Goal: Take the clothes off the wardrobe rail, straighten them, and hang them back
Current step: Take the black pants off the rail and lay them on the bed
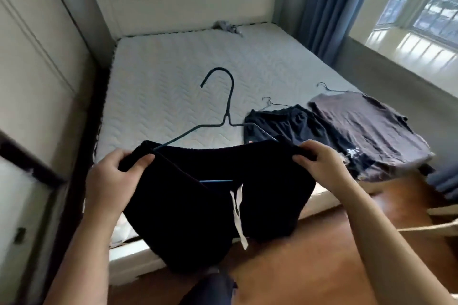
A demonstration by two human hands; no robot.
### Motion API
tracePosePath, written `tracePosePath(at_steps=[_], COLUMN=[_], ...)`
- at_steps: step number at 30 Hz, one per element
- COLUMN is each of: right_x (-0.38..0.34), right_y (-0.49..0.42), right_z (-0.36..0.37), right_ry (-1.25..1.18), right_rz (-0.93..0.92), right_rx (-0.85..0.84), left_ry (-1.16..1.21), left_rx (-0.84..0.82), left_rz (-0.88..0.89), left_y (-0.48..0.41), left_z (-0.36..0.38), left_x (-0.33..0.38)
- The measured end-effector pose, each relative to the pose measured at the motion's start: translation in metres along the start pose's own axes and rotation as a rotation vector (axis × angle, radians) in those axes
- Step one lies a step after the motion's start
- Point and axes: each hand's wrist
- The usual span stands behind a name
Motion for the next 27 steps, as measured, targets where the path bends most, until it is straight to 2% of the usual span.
tracePosePath(at_steps=[4, 7, 14, 18, 27], right_x=[-0.006, -0.005, 0.010, 0.021, 0.101], right_y=[-0.062, -0.116, -0.259, -0.326, -0.468], right_z=[0.020, 0.035, 0.061, 0.063, 0.094], right_ry=[-0.070, -0.047, 0.050, 0.050, 0.005], right_rz=[-0.048, -0.083, -0.068, -0.069, 0.023], right_rx=[-0.033, -0.042, -0.063, -0.021, -0.059], left_ry=[-0.018, -0.002, 0.033, 0.063, 0.011], left_rx=[0.132, 0.163, 0.088, 0.022, -0.070], left_rz=[-0.011, -0.030, -0.125, -0.140, -0.186], left_y=[-0.031, -0.073, -0.191, -0.255, -0.386], left_z=[0.002, 0.018, 0.071, 0.109, 0.231], left_x=[0.005, 0.006, 0.023, 0.040, 0.058])
Point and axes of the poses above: each hand's wrist, its own y-axis away from the middle knuckle, its own z-axis out of the palm, x = y × z, and after that the axes turned 15 degrees about -z, right-handed
